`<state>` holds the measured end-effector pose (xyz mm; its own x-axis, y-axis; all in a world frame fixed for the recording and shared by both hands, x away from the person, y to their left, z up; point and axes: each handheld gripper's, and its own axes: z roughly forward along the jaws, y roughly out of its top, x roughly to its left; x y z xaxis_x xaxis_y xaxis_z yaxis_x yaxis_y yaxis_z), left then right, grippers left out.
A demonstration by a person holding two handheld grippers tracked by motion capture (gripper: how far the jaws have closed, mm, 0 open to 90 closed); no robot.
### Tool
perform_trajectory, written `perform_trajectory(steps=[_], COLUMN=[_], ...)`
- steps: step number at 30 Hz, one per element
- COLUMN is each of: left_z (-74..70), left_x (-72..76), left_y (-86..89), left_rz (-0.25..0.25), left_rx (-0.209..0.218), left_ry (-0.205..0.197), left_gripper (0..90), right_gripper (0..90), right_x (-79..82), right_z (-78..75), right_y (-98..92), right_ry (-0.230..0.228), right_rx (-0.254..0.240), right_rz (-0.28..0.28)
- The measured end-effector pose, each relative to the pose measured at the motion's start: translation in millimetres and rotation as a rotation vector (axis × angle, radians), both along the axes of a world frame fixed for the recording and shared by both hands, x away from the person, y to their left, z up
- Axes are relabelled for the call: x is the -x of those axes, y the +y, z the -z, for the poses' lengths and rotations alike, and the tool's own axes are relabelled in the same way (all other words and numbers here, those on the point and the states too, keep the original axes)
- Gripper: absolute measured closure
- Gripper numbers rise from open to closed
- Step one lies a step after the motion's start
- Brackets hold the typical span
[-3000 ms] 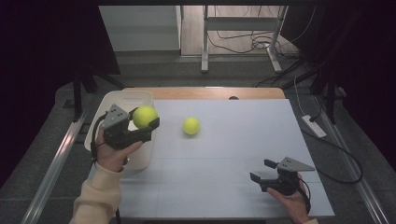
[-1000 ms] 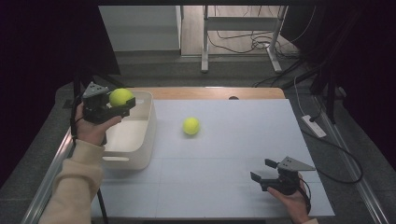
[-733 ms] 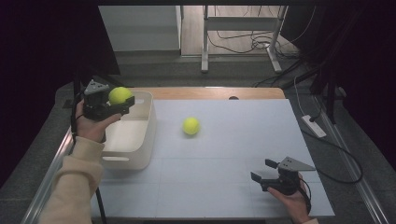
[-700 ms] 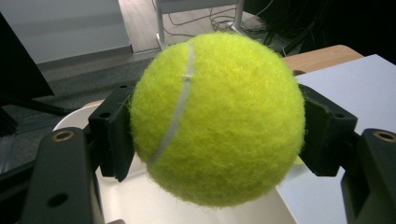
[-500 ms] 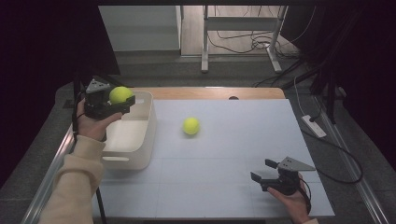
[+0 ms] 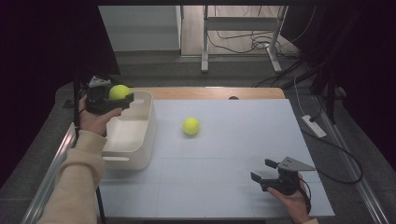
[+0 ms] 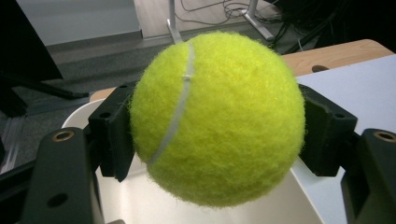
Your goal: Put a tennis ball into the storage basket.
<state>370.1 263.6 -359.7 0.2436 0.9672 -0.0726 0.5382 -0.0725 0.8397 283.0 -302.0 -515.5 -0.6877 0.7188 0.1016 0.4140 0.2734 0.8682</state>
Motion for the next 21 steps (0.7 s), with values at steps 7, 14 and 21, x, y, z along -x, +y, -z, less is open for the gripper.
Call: perform_trajectory(steps=[7,14,21], left_z=[4.9,8.4,11.7], left_x=[-8.0,-15.1,-24.4], left_y=[4.2,8.4,9.5], left_rz=[-0.017,-0.033,-0.057], left_rx=[-0.003,-0.01,-0.029], left_ry=[0.031,0.058,0.092], left_gripper=[26.2,26.2,26.2], right_gripper=[15.3,15.3,15.3], right_x=[0.1,0.0,-0.1], right_z=[-0.3,-0.2,0.0], right_y=[-0.5,-0.9,-0.8], right_ry=[-0.002,0.0,0.001], right_rx=[-0.001,-0.001,-0.002], right_rz=[0.001,0.002,0.001])
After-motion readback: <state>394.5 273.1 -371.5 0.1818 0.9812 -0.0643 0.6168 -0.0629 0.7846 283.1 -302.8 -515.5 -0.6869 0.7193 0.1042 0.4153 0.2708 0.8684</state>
